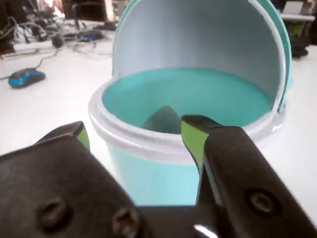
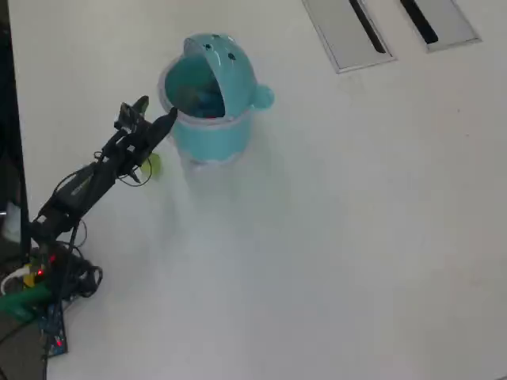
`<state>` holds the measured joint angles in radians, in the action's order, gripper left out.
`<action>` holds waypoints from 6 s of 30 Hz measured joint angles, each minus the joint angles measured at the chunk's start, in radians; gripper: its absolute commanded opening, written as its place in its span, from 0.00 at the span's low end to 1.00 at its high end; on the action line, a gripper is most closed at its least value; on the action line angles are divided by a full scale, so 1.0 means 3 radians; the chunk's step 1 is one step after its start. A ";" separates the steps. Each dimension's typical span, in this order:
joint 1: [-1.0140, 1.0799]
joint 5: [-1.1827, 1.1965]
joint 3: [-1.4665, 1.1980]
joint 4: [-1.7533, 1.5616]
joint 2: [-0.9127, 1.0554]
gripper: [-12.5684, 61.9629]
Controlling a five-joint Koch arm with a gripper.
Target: Grasp RGB lego blocks and put them in the bin one by one.
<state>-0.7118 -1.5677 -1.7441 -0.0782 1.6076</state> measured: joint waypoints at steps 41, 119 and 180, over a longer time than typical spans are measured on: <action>-0.0634 -0.0460 -0.1877 0.0148 0.0752 0.60; -0.0276 -0.0767 -0.1396 -0.0414 -0.0813 0.58; -0.0593 0.0404 0.0496 0.0435 0.0261 0.34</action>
<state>-0.8897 -1.4465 -1.5953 0.0522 1.6858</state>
